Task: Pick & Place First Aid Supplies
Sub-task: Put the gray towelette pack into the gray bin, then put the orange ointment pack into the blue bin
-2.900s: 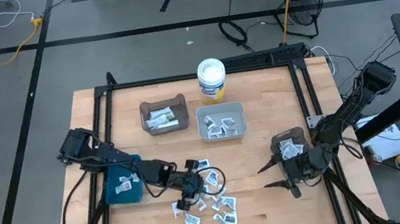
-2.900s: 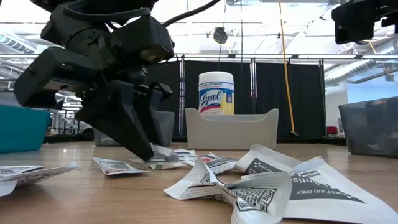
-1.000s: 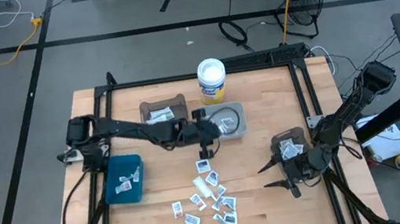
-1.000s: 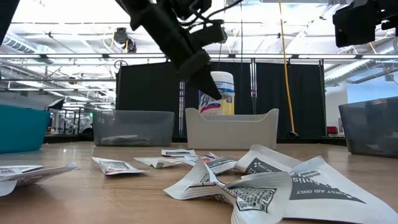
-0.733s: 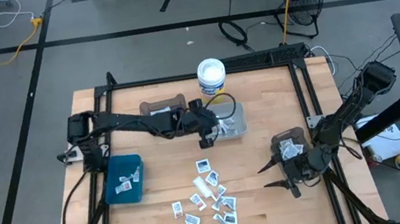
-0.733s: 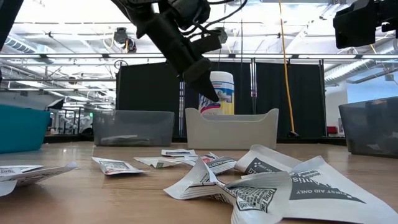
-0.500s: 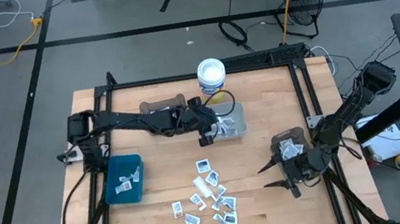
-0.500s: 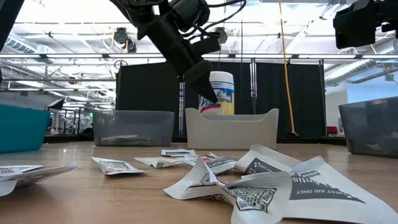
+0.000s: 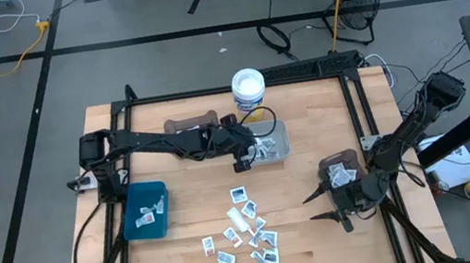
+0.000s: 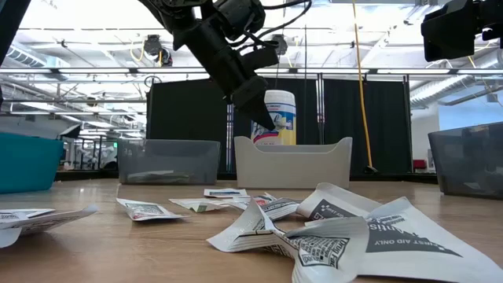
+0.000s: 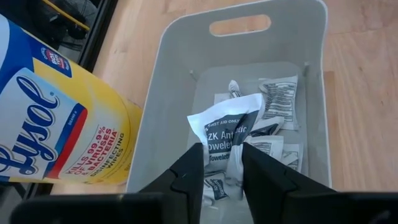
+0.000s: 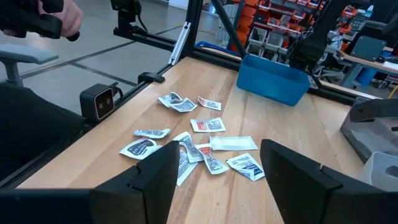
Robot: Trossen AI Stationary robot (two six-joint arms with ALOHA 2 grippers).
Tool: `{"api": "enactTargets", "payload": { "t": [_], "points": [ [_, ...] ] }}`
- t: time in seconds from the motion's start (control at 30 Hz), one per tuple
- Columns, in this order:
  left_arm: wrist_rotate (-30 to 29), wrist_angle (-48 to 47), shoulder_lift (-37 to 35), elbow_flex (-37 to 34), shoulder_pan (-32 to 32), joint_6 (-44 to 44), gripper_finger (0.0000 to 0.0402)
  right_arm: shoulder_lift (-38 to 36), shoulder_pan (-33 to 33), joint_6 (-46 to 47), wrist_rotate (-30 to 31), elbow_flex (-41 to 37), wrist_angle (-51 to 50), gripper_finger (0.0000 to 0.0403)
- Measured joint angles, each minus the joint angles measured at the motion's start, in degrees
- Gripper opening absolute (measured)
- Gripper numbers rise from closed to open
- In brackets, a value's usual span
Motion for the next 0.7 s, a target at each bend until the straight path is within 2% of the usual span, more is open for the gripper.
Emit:
{"api": "enactTargets", "payload": {
  "t": [0.4,0.53,0.7],
  "points": [
    [0.0,-0.1,0.0,0.0,0.0,0.0,0.0209,0.0,0.0,0.0,0.0,0.0,0.0,0.0216],
    [0.0,-2.6,-0.9,0.8,-0.6,-0.1,0.0217,0.0,0.0,0.0,0.0,0.0,-0.7,0.0215],
    [2.8,-15.6,-5.5,6.6,-3.0,-2.0,0.0204,0.0,0.0,0.0,0.2,0.0,-1.1,0.0216]
  ]
}}
